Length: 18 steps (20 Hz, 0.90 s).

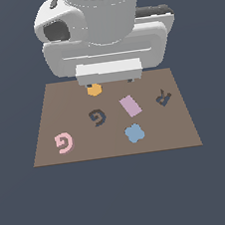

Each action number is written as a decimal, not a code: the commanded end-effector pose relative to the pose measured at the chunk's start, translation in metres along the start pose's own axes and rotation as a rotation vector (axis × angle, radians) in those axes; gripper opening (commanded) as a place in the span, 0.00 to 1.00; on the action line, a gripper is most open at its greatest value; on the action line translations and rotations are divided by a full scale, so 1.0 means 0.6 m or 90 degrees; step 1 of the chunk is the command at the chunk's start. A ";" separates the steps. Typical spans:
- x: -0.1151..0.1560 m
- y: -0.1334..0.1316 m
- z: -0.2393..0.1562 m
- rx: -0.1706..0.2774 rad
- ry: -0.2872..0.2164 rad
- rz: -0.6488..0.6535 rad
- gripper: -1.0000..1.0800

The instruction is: Insert a designated object into the corresponding slot on a board.

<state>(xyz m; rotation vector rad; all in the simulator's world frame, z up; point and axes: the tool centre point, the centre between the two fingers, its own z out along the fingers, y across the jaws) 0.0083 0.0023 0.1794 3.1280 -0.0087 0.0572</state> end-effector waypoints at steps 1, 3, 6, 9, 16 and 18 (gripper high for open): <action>0.000 0.000 0.000 0.000 0.000 0.000 0.96; 0.000 0.001 0.001 0.000 0.000 -0.001 0.96; 0.002 0.007 0.005 0.000 -0.001 -0.006 0.96; 0.005 0.018 0.014 0.001 -0.001 -0.015 0.96; 0.021 0.063 0.051 0.003 -0.005 -0.053 0.96; 0.028 0.080 0.066 0.004 -0.006 -0.068 0.96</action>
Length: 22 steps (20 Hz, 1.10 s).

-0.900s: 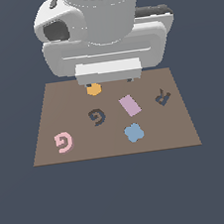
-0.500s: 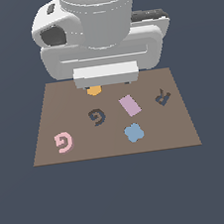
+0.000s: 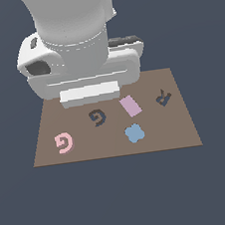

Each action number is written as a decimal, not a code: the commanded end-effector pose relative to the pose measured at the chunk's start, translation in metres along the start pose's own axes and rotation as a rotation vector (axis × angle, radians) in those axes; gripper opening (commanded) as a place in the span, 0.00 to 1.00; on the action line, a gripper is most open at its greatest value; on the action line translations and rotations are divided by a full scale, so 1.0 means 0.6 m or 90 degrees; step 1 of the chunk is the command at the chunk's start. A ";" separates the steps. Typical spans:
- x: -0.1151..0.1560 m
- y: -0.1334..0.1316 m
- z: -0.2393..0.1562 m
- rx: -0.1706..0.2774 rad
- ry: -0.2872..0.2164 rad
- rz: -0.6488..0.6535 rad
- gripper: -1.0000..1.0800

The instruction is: Insert a designated object into the corresponding slot on a board.

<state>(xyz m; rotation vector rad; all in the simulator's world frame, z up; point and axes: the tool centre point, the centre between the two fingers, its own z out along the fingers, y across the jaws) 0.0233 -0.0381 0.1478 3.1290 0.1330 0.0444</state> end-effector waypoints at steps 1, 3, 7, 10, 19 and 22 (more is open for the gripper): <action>0.007 0.024 0.019 0.001 -0.002 -0.019 0.96; 0.014 0.044 0.036 0.002 -0.004 -0.036 0.96; 0.031 0.086 0.071 0.004 -0.007 -0.073 0.96; 0.046 0.116 0.097 0.006 -0.009 -0.100 0.96; 0.082 0.174 0.150 0.008 -0.015 -0.156 0.96; 0.089 0.184 0.159 0.009 -0.016 -0.166 0.96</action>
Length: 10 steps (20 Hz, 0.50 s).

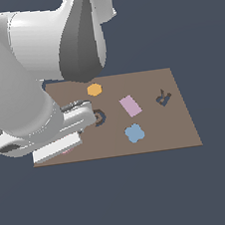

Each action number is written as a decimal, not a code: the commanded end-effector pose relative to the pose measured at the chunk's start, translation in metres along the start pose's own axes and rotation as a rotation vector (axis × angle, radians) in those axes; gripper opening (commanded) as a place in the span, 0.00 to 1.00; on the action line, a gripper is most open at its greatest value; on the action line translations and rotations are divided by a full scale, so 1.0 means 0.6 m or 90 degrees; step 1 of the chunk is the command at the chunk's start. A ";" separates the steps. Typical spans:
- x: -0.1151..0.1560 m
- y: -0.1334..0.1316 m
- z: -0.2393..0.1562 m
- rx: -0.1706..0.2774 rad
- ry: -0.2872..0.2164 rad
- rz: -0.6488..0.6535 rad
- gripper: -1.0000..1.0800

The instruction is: Insert a designated object into the corresponding slot on a board.

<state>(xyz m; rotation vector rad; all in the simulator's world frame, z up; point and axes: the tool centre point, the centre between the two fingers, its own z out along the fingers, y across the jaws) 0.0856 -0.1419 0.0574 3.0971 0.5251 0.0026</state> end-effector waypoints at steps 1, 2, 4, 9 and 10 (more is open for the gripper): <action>0.005 0.009 0.007 0.000 0.000 -0.009 0.96; 0.006 0.011 0.009 0.000 -0.001 -0.011 0.96; 0.008 0.015 0.012 0.000 -0.001 -0.014 0.96; 0.010 0.019 0.014 0.000 -0.001 -0.017 0.96; 0.010 0.018 0.014 0.000 -0.001 -0.017 0.96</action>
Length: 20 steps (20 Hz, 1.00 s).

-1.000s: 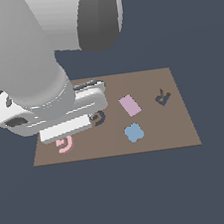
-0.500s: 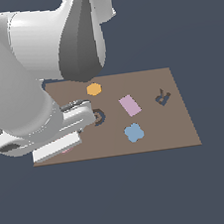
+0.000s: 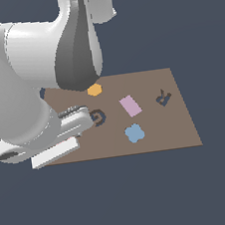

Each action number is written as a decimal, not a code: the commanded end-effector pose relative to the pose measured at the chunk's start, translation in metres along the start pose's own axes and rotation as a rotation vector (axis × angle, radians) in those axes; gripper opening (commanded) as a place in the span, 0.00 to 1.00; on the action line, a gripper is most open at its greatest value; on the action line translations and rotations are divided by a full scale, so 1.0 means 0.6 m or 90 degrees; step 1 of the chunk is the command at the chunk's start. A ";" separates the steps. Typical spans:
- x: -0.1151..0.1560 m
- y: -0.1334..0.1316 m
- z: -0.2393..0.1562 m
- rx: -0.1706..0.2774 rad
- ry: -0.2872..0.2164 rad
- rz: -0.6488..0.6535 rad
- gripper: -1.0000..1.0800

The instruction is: Insert a designated object into the corresponding slot on a board.

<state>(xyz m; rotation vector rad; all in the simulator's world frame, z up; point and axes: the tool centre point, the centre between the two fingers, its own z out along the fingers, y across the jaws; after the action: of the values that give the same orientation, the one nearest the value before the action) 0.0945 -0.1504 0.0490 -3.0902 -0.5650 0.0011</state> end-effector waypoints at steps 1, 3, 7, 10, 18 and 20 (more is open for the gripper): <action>0.001 -0.001 -0.001 0.000 0.000 0.000 0.96; 0.001 -0.002 -0.002 0.000 0.000 0.000 0.96; 0.001 -0.001 0.006 0.000 0.000 0.000 0.96; 0.001 -0.002 0.024 0.000 0.000 0.000 0.96; 0.001 -0.002 0.032 0.000 0.000 0.000 0.00; 0.001 -0.002 0.032 0.000 0.000 0.000 0.00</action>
<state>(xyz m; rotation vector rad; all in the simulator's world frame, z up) 0.0945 -0.1488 0.0305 -3.0907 -0.5643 -0.0007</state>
